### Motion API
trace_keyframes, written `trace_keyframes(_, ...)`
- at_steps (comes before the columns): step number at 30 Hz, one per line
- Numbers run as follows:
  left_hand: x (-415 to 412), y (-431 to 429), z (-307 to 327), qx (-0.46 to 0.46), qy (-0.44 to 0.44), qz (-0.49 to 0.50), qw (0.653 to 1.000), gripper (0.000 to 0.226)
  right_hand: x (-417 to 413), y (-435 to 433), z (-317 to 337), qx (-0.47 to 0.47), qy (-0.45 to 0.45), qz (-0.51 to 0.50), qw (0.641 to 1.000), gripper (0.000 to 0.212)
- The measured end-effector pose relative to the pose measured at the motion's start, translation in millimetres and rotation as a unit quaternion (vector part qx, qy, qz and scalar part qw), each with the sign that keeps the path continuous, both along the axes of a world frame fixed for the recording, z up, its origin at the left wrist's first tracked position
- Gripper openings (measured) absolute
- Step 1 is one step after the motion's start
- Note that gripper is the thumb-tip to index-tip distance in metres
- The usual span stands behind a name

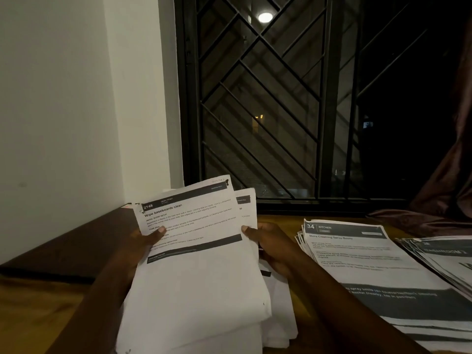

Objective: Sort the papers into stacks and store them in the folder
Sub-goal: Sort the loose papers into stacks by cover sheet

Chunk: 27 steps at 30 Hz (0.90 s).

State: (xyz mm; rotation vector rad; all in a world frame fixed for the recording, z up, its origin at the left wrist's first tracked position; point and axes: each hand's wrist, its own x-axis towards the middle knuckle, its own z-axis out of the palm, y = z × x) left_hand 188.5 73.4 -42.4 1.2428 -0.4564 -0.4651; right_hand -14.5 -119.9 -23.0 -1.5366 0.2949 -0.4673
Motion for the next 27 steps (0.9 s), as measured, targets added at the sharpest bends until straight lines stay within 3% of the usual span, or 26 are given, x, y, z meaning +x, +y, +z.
trace_keyframes(4, -6.9, 1.6, -1.1, -0.042, 0.031, -0.030, 0.998, 0.039, 1.0, 0.8, 0.8, -0.009, -0.023, -0.054, 0.998, 0.014)
trace_keyframes(13, -2.6, 1.9, -2.9, -0.046, 0.023, -0.023, 0.998, 0.034, 2.2, -5.5, 2.4, 0.018, -0.033, -0.104, 0.994, 0.014)
trace_keyframes(15, 3.0, 5.7, -5.7, -0.084, 0.023, 0.009, 0.996, 0.035, 1.3, -19.3, 4.8, -0.030, -0.017, -0.211, 0.977, 0.017)
trace_keyframes(17, 12.0, 10.8, -6.9, -0.131, 0.022, 0.054, 0.990, 0.039, -5.8, -38.3, 5.4, -0.113, 0.010, -0.352, 0.929, 0.021)
trace_keyframes(20, 6.2, 14.3, 2.5, -0.173, 0.066, 0.026, 0.982, 0.032, -17.6, -55.7, 0.2, -0.148, 0.000, -0.410, 0.900, 0.025)
trace_keyframes(22, -0.2, 14.1, 8.4, -0.112, 0.023, 0.020, 0.993, 0.025, -13.9, -52.4, -6.0, -0.207, 0.046, -0.389, 0.896, 0.026)
trace_keyframes(25, -3.6, 6.9, 6.7, -0.004, -0.076, 0.018, 0.997, 0.050, -0.3, -35.3, -17.9, -0.249, 0.067, -0.335, 0.906, 0.023)
trace_keyframes(27, -6.4, -3.2, 0.9, 0.058, -0.109, 0.044, 0.991, 0.024, 5.9, -27.4, -27.8, -0.285, 0.093, -0.312, 0.902, 0.021)
